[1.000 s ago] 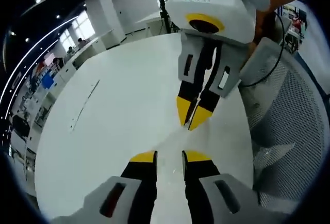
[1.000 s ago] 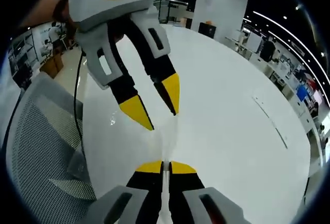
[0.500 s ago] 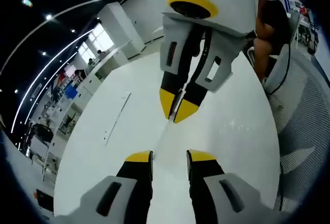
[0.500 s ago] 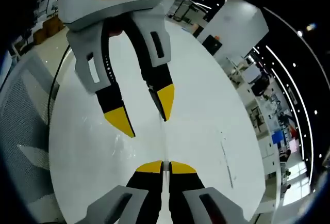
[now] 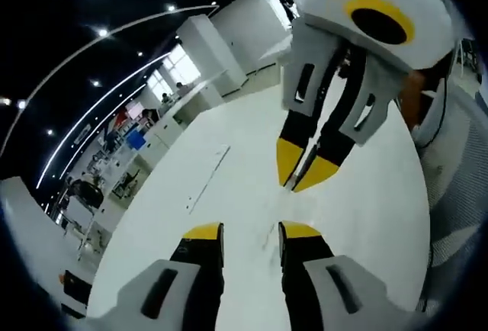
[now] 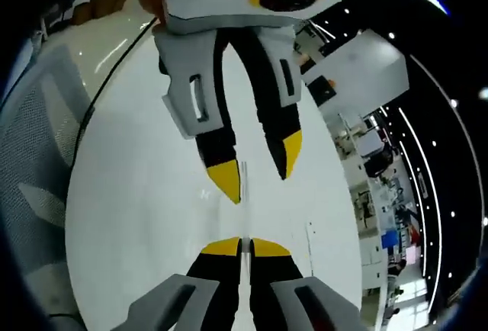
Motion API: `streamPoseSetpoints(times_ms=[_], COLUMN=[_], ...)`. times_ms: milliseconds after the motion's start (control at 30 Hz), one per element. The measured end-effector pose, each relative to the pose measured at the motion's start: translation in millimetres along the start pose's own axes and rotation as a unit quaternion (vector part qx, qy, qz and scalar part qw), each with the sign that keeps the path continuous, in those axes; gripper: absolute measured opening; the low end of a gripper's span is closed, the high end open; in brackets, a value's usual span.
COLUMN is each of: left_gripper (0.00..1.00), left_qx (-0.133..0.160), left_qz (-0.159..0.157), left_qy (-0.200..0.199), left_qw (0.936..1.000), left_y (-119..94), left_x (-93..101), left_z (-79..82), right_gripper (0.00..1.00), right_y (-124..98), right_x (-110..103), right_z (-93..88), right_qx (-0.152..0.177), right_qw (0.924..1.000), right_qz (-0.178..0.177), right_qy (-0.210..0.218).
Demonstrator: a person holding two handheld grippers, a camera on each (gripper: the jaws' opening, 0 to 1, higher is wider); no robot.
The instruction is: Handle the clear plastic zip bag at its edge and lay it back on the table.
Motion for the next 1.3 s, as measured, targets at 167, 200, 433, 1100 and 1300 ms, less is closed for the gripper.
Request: streamPoseSetpoints(times_ms=[167, 200, 433, 1100, 1300], left_gripper=[0.11, 0.07, 0.00, 0.00, 0.00], left_qx=[-0.033, -0.040, -0.060, -0.088, -0.093], left_qz=[-0.039, -0.050, -0.064, -0.062, -0.060], left_qy=[0.032, 0.037, 0.056, 0.013, 0.010], left_qw=[0.9982, 0.9972, 0.9946, 0.9941, 0.9938], left_y=[4, 5, -3, 2, 0], left_x=[30.4, 37.7, 60.3, 67.7, 67.3], left_z=[-24.3, -29.8, -31.4, -45.2, -49.3], right_gripper=[0.00, 0.00, 0.00, 0.00, 0.00], right_y=[9, 11, 15, 24, 24], right_x=[-29, -31, -45, -57, -60], right_z=[-1.3, -1.6, -4.2, -18.4, -25.8], right_qx=[-0.005, -0.005, -0.016, 0.000, -0.004], right_qw=[0.9996, 0.9994, 0.9985, 0.9943, 0.9931], right_qz=[0.029, 0.032, 0.051, 0.060, 0.059], right_qy=[0.004, 0.007, 0.011, 0.088, 0.101])
Point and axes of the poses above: the point that each gripper's makers call its tool centre point, and the gripper's own axes: y roughly forward along the fingers, x roughly to its right, z roughly out of its top, the point moved 5 cm from there along -y, roughly backward along the fingers, and after that the axes turned 2 degrees about y, right-handed, at the moved point
